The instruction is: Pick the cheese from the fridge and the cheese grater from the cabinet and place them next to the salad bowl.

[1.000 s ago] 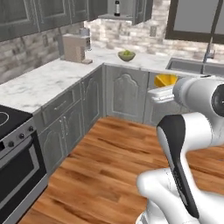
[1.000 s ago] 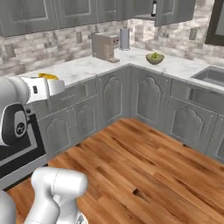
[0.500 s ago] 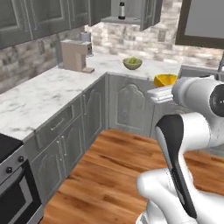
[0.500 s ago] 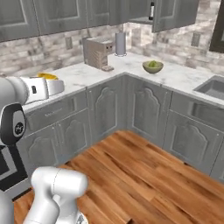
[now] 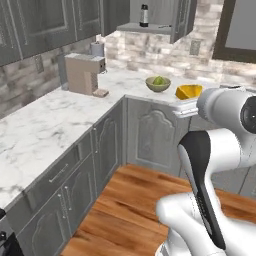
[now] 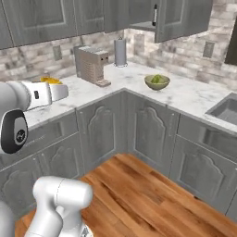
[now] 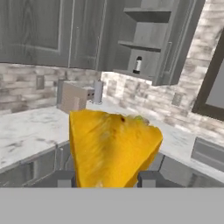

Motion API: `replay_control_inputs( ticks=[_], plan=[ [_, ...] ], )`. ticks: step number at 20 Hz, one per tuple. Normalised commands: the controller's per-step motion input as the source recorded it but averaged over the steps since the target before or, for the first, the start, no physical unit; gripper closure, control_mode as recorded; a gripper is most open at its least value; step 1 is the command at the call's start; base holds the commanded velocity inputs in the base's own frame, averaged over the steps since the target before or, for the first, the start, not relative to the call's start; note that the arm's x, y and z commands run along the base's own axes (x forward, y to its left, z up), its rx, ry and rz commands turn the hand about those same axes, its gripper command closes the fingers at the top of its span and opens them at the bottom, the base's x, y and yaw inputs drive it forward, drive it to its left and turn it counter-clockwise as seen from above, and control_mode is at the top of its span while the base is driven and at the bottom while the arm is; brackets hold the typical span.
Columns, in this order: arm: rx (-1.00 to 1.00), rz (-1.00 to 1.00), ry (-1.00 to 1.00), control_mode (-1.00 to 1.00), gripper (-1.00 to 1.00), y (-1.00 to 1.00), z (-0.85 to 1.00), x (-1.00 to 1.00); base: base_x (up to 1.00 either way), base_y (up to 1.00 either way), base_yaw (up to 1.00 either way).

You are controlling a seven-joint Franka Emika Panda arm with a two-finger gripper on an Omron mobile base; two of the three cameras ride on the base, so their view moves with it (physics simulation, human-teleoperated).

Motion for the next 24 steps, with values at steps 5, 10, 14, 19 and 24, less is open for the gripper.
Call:
replay_control_inputs(
  ticks=[5,10,14,19,24],
  plan=[
    [0.0,0.0,0.0,1.0,1.0,0.0,0.0,0.0,1.0,0.0,0.0],
    [0.0,0.0,0.0,1.0,1.0,0.0,0.0,0.0,1.0,0.0,0.0],
    [0.0,0.0,0.0,1.0,1.0,0.0,0.0,0.0,1.0,0.0,0.0],
    [0.0,0.0,0.0,1.0,1.0,0.0,0.0,0.0,1.0,0.0,0.0],
    [0.0,0.0,0.0,1.0,1.0,0.0,0.0,0.0,0.87,0.0,-0.05]
  ],
)
